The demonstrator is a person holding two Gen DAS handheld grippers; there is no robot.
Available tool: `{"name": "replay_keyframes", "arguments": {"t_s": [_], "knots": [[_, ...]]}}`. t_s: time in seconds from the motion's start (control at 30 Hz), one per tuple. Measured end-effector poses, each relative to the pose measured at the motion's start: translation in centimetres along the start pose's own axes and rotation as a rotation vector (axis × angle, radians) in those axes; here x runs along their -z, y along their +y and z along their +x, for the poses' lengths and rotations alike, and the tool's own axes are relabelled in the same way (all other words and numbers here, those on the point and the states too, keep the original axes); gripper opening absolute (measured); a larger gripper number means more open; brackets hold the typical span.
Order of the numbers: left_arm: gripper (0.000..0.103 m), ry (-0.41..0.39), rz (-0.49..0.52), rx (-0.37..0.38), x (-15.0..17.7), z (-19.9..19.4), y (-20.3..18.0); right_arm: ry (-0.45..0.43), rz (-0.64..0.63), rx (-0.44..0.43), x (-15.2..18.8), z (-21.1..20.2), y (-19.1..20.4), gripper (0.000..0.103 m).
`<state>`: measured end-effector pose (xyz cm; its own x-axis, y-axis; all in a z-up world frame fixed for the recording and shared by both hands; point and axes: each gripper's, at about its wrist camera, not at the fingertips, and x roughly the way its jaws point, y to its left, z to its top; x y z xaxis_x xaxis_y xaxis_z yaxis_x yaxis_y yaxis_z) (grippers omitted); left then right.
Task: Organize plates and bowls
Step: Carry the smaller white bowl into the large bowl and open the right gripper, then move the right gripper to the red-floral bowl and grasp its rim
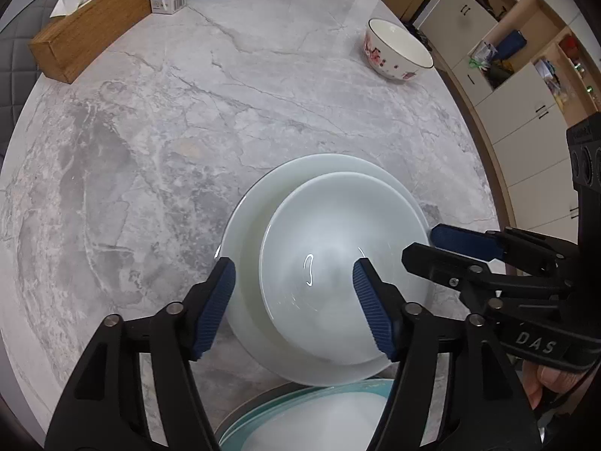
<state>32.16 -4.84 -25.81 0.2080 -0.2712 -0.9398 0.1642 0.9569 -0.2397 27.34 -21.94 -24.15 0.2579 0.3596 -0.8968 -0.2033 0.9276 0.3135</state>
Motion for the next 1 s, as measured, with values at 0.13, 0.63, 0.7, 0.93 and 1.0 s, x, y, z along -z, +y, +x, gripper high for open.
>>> {"name": "replay_keyframes", "arguments": {"t_s": [0.13,0.63,0.7,0.93,1.0], "knots": [[0.077,-0.051,-0.011,0.061,-0.1,-2.5,0.5,-0.101,0.047,-0.012,0.3,-2.7,-1.4,0.094],[0.103,-0.129,0.107,-0.037,-5.9,-4.6,-0.6,-0.167,0.177,0.043,0.4,-7.0,-9.3,0.103],[0.103,-0.124,0.101,-0.029,-8.3,-4.0,-1.3,-0.143,0.208,0.049,-0.7,-6.9,-10.7,0.103],[0.103,-0.143,0.178,-0.053,-18.1,-0.8,-4.9,-0.213,0.277,0.057,-7.1,-7.3,-16.4,0.097],[0.103,-0.13,0.189,-0.065,-20.8,1.0,-5.8,-0.224,0.29,0.053,-9.4,-7.0,-17.8,0.097]]}}
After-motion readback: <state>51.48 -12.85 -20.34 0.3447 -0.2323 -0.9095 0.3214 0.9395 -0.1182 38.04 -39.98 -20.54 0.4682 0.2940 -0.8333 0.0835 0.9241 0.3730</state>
